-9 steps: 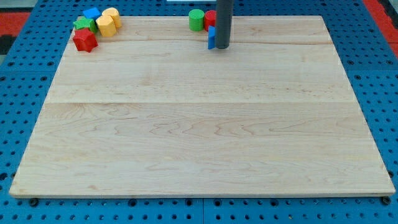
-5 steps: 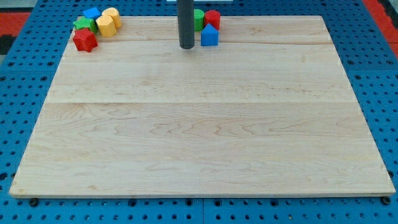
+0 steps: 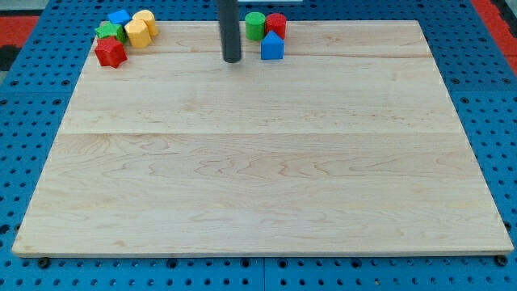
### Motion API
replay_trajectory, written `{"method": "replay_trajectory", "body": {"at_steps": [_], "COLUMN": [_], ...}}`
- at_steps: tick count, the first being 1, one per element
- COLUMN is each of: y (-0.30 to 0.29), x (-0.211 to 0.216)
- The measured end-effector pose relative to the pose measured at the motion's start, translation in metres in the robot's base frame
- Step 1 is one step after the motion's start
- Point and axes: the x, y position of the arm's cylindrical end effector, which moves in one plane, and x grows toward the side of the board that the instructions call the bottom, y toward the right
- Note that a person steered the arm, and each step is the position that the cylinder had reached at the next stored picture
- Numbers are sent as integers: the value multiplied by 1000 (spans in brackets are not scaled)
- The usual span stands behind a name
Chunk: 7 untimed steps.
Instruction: Move blue triangle into red circle
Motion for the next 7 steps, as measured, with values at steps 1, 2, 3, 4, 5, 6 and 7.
{"method": "replay_trajectory", "body": {"at_steps": [1,2,3,4,5,6,7], "y": [35,40,40,37,17,-7,1], "x": [-1,-13,-27,-27,-31,-40,-45]}}
